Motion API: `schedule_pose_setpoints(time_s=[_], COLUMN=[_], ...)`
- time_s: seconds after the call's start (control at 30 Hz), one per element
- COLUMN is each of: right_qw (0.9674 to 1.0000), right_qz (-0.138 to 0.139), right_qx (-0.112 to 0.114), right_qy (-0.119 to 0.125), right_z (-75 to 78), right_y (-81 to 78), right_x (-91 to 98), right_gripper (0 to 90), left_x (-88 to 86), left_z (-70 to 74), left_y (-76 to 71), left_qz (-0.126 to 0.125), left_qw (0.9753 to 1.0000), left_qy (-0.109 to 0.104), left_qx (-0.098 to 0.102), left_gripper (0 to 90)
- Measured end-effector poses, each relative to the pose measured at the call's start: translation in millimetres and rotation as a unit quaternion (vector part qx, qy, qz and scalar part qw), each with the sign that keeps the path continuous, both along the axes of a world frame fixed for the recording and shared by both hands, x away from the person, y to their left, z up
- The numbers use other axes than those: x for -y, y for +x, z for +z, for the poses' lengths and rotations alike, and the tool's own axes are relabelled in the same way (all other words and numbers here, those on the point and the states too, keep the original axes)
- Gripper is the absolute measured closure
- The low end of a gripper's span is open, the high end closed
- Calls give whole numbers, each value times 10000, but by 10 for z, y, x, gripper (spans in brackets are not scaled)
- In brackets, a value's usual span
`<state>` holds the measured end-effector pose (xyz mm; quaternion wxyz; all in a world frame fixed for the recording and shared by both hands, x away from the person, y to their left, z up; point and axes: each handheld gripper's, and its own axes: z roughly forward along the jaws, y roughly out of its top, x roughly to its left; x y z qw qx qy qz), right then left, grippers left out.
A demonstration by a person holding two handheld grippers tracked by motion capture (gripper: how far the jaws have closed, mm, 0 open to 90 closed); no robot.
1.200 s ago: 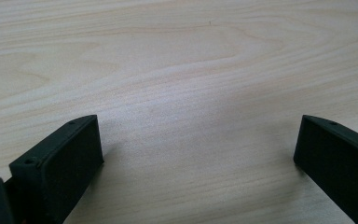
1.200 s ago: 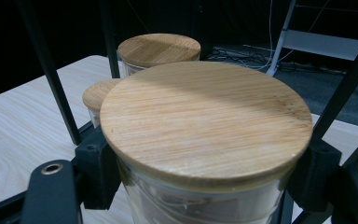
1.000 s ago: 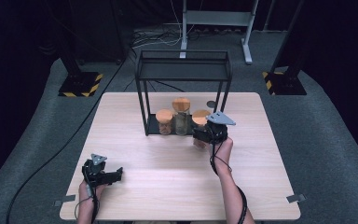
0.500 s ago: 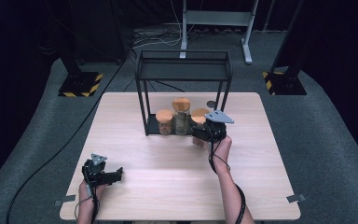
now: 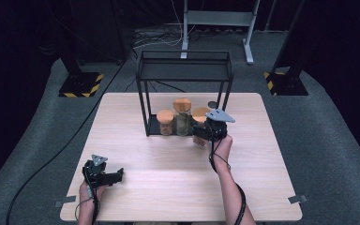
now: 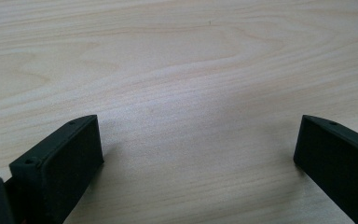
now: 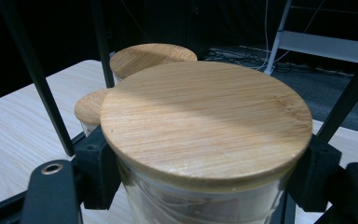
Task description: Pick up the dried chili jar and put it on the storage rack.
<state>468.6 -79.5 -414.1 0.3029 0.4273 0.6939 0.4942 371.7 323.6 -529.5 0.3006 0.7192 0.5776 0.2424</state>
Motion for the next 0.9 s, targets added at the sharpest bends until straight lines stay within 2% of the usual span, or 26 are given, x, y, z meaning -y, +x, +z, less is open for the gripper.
schedule_pose_setpoints(time_s=[0.9], right_qw=[9998], right_qz=[-213], right_qx=[-28], right_qy=[59], right_z=[-18], right_y=[148], right_x=[-13], right_gripper=[246], left_x=[-2], left_z=[-1], left_y=[2], left_qz=[-3], left_qw=[10000], left_qy=[-11], left_qx=[-1], left_gripper=[4])
